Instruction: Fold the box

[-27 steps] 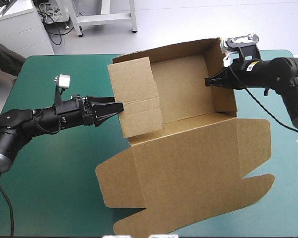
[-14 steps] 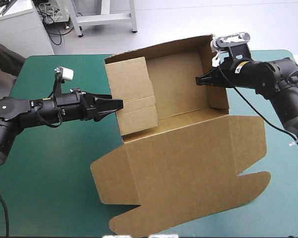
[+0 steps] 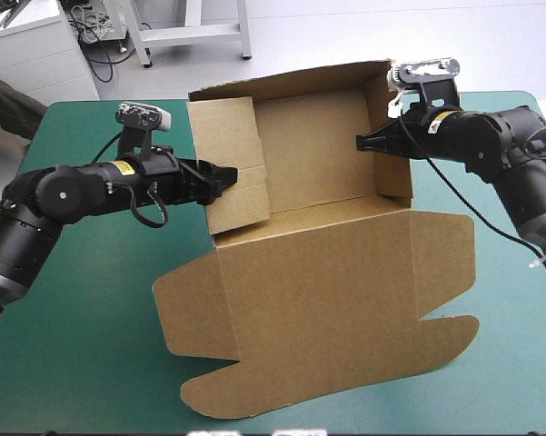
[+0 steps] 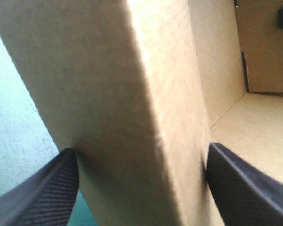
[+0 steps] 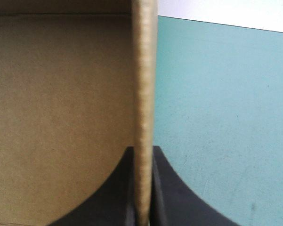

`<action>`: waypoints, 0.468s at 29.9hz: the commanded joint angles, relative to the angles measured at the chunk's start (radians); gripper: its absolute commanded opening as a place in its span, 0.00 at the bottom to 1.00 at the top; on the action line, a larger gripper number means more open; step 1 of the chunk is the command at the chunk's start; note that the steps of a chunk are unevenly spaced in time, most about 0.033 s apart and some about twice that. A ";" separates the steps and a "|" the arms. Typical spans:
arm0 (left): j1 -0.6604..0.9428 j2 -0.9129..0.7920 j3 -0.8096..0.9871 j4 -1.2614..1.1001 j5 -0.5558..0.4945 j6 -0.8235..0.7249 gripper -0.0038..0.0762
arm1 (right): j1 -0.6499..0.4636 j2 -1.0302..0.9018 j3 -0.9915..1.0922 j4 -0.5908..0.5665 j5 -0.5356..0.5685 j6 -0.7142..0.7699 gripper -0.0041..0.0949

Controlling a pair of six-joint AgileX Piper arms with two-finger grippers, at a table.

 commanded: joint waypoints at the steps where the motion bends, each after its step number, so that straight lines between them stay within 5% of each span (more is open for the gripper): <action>1: -0.072 0.009 -0.098 0.170 -0.051 -0.194 0.70 | 0.008 -0.036 -0.026 0.034 -0.088 0.019 0.03; 14: -0.211 0.202 -0.354 0.596 0.083 -0.526 0.53 | 0.012 -0.034 -0.026 0.022 -0.100 0.084 0.03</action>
